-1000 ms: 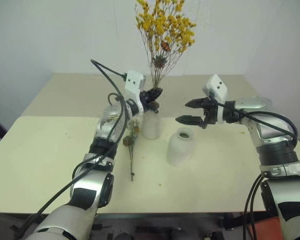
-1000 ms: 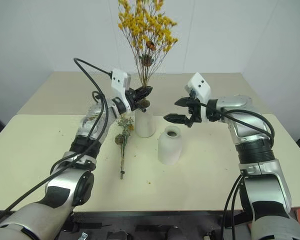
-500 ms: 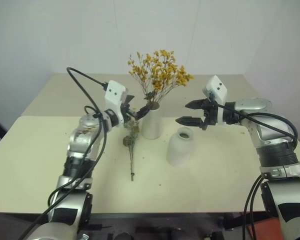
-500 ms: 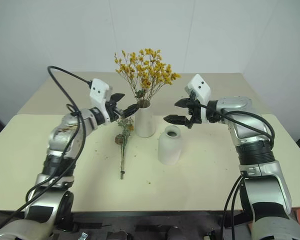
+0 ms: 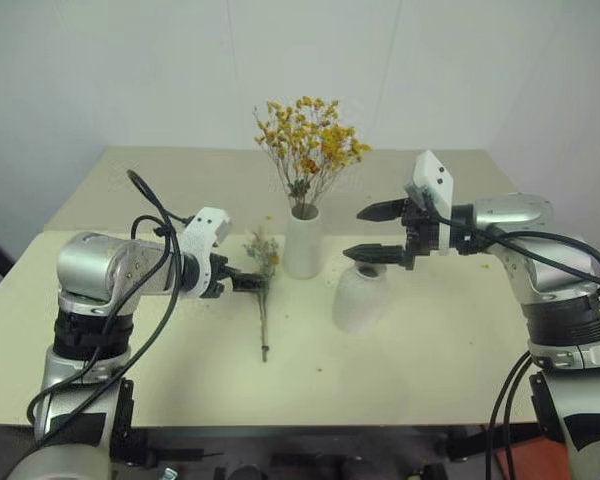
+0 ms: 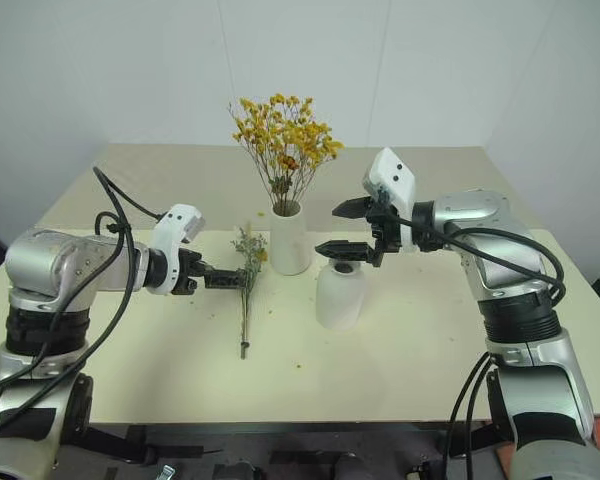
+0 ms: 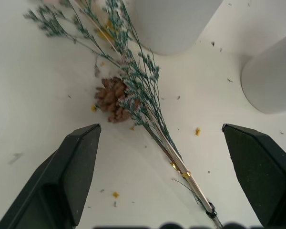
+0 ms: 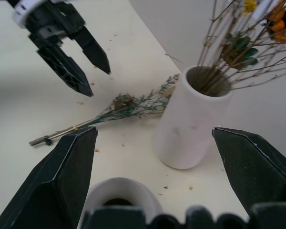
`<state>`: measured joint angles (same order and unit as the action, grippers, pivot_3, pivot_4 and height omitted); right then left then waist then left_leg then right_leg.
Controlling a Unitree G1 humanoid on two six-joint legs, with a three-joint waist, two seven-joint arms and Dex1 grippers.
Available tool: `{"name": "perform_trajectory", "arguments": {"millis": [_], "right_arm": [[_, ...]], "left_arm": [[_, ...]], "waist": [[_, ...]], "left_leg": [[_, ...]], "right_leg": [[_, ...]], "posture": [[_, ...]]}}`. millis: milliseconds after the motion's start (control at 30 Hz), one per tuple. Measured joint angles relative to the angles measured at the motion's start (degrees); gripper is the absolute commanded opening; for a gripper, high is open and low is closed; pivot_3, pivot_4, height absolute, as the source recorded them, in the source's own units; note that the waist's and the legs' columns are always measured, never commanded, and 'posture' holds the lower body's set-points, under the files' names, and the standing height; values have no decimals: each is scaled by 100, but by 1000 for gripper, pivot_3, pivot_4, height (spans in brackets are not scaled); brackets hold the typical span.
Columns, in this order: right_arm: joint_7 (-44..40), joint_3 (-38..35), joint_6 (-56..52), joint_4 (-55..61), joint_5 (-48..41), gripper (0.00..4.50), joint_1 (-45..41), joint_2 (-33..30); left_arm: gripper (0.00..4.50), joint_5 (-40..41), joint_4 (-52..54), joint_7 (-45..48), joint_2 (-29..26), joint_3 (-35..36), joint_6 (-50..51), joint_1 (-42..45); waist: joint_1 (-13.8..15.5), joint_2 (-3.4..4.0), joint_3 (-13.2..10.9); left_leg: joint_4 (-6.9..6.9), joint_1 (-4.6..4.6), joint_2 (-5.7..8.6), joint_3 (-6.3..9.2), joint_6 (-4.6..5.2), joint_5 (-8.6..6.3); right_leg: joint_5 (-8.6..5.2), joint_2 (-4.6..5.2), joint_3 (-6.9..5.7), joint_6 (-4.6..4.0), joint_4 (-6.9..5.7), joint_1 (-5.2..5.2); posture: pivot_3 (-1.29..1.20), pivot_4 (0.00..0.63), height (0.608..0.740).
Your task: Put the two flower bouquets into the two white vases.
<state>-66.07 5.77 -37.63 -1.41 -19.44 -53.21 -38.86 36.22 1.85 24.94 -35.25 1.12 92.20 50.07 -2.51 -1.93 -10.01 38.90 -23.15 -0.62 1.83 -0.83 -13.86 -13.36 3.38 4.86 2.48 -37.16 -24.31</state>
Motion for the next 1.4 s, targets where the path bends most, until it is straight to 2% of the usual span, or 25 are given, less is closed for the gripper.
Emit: {"name": "perform_trajectory", "arguments": {"millis": [300,467,633,733,933,1133,1400], "right_arm": [[-89,88,-1,302,2,4500,97,-29],[-41,90,-25,487,-44,4500,151,-22],[67,78,-128,672,-190,4500,281,-21],[171,63,-179,875,-226,4500,379,-20],[306,35,-249,1012,-385,4500,532,-28],[421,33,-253,1058,-437,4500,609,-30],[486,20,-253,1087,-454,4500,647,-41]], "left_arm": [[4464,1945,-1671,-1830,-77,-1019,2,828],[4464,2475,-2239,-2603,127,-1477,2,1075],[4464,2445,-2665,-3018,360,-1540,2,1292],[3869,2207,-2719,-3198,582,-1536,2,1364],[1866,1734,-2749,-3257,757,-1491,3,1384],[86,1279,-2813,-3042,908,-1480,3,1428],[37,1022,-2839,-2751,665,-1442,3,1418]], "waist": [[10,0,0],[6,0,0],[12,0,0],[18,0,1],[38,0,1],[46,0,1],[13,0,0]], "left_leg": [[-1,-8,4,29,-1,0],[-1,-6,8,44,-1,0],[-1,-5,18,32,-1,1],[-1,-3,19,22,-2,1],[0,-3,22,22,-2,1],[-1,-3,23,22,-2,1],[-1,-5,22,23,-2,1]], "right_leg": [[0,5,1,0,-1,-7],[0,5,0,-1,-1,-6],[0,7,0,0,0,-4],[0,7,-1,-1,0,-1],[0,7,-2,-1,3,2],[0,7,-3,-1,4,2],[0,7,-2,-1,4,-1]], "posture": [[0,150,740],[0,150,740],[0,150,740],[0,150,740],[0,150,740],[0,150,740],[0,150,740]]}}
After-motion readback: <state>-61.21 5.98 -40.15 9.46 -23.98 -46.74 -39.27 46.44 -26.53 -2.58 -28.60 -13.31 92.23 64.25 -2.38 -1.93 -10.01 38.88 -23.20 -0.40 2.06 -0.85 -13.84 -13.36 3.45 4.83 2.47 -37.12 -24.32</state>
